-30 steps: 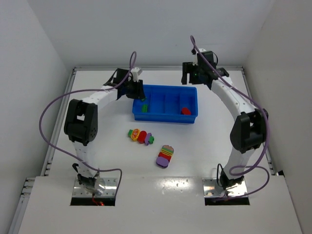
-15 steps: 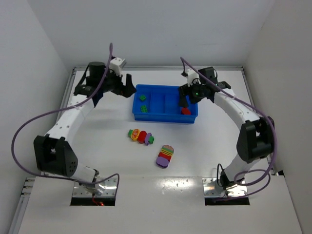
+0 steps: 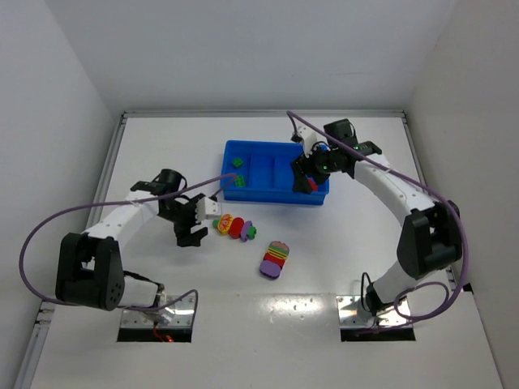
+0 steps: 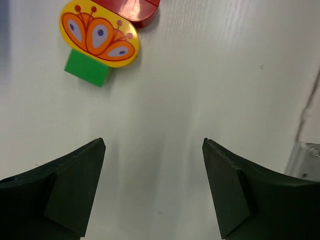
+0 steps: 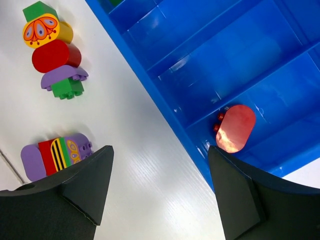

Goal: Sort the legos into containers by color

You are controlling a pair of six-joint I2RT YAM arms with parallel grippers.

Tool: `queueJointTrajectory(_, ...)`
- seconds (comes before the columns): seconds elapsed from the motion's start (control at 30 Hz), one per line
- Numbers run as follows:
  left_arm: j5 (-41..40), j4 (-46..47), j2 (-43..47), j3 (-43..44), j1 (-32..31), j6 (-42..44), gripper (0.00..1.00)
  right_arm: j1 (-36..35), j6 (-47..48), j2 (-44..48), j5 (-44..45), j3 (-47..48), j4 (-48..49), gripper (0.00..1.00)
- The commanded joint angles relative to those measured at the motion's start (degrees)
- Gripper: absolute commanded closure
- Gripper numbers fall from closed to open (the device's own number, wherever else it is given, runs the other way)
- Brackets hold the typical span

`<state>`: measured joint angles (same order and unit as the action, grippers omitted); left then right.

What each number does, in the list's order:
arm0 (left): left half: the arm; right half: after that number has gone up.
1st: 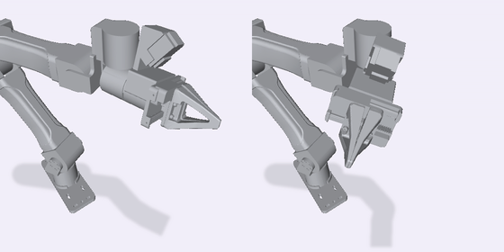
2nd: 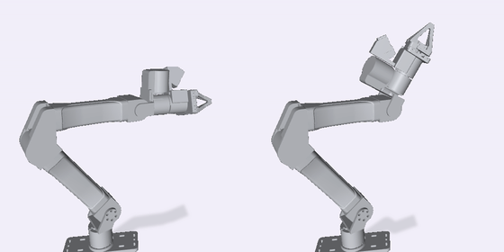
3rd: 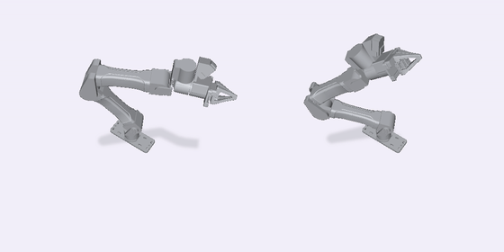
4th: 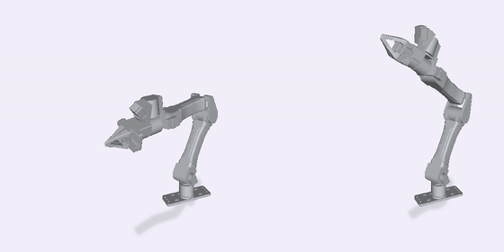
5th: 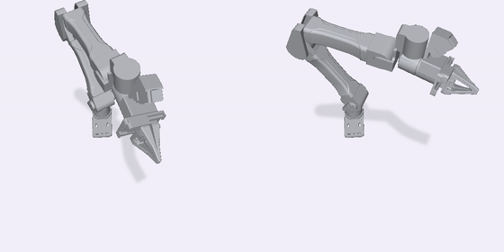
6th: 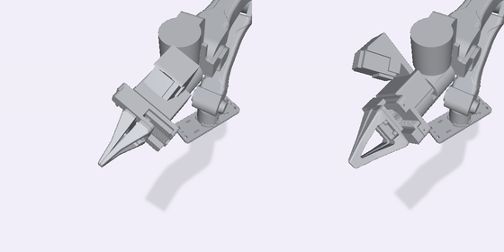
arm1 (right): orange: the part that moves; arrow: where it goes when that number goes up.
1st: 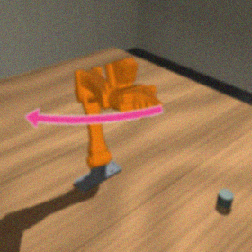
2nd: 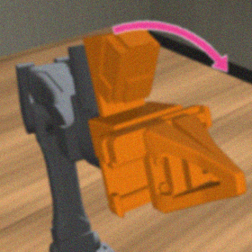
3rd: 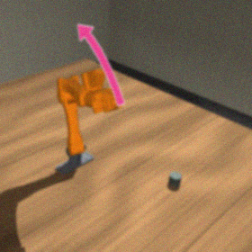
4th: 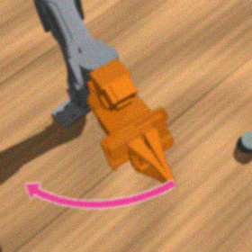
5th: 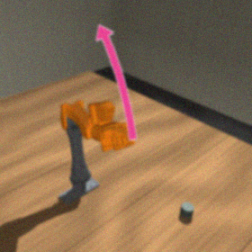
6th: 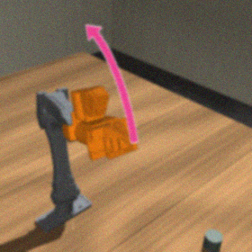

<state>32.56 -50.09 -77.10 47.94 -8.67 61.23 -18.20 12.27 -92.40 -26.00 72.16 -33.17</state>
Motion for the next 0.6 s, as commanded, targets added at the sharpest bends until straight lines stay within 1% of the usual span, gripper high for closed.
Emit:
queueJointTrajectory(0.0,2.51,7.09,0.74,-0.48,-0.12,13.12,0.15,-0.26,1.7,2.4,-0.1,0.09,1.43,0.24)
queueJointTrajectory(0.07,3.12,10.08,-0.94,0.13,-0.12,13.83,0.16,-0.26,1.7,3.1,0.5,-0.44,1.44,0.24)
queueJointTrajectory(0.1,3.74,10.09,-1.82,0.65,-0.12,14.61,0.18,-0.26,1.7,3.63,0.51,-0.44,1.44,0.24)
queueJointTrajectory(0.3,5.15,10.62,-7.88,2.59,-1.26,20.59,0.18,-0.26,1.7,5.39,1.65,-1.5,1.44,0.24)
queueJointTrajectory(0.4,5.15,10.62,-10.87,4.61,-1.88,21.82,0.19,0.27,1.7,5.91,1.65,-2.02,1.97,0.24)
queueJointTrajectory(0.57,5.15,11.68,-15.09,8.56,-2.41,21.12,0.19,0.27,1.7,6.44,1.65,-2.55,1.97,0.24)
